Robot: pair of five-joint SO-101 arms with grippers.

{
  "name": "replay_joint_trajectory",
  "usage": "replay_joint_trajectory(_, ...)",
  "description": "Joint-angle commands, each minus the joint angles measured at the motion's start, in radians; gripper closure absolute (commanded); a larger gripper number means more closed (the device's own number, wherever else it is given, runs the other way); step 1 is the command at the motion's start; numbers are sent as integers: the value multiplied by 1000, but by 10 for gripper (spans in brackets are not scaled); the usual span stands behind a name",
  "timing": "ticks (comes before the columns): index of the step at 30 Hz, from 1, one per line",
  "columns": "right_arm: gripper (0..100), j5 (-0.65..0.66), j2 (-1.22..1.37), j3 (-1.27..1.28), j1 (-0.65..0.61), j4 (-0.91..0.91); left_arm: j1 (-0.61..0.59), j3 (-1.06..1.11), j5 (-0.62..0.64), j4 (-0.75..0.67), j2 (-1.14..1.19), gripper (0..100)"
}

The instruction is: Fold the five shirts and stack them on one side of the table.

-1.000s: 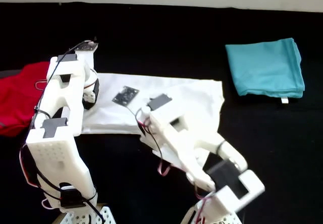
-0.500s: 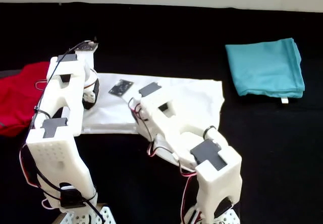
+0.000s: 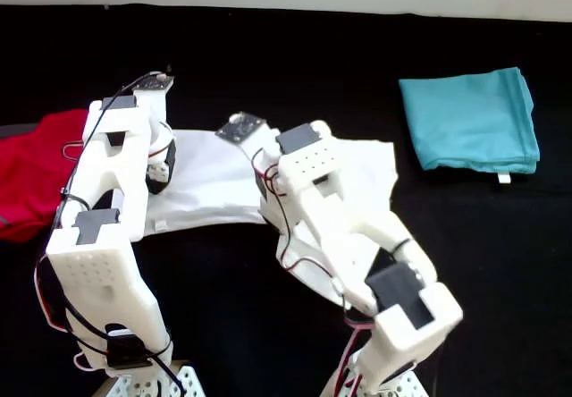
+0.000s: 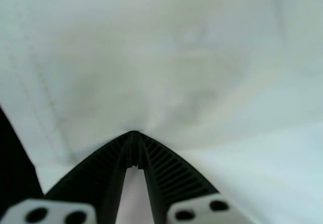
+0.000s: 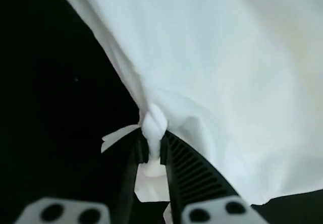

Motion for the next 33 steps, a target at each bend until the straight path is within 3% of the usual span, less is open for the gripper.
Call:
replay_joint_trajectory(1,990,0,-74,-24,-33,70,-12,-12,3,-25,7,991)
replay_joint_trajectory(14,991,0,21,-24,-84,88,-10,-12,3,-25,7,991)
replay_joint_trajectory(20,988,-5,27,7,-182,90,-10,-12,3,-25,7,991)
replay_joint_trajectory(23,925,-6,21,8,-200,104,-10,-12,3,-25,7,991)
replay_joint_trajectory(28,882,2,19,-74,-173,197,-10,-12,3,-25,7,991)
replay_joint_trajectory(33,897,2,25,-143,-15,217,-10,-12,3,-25,7,991)
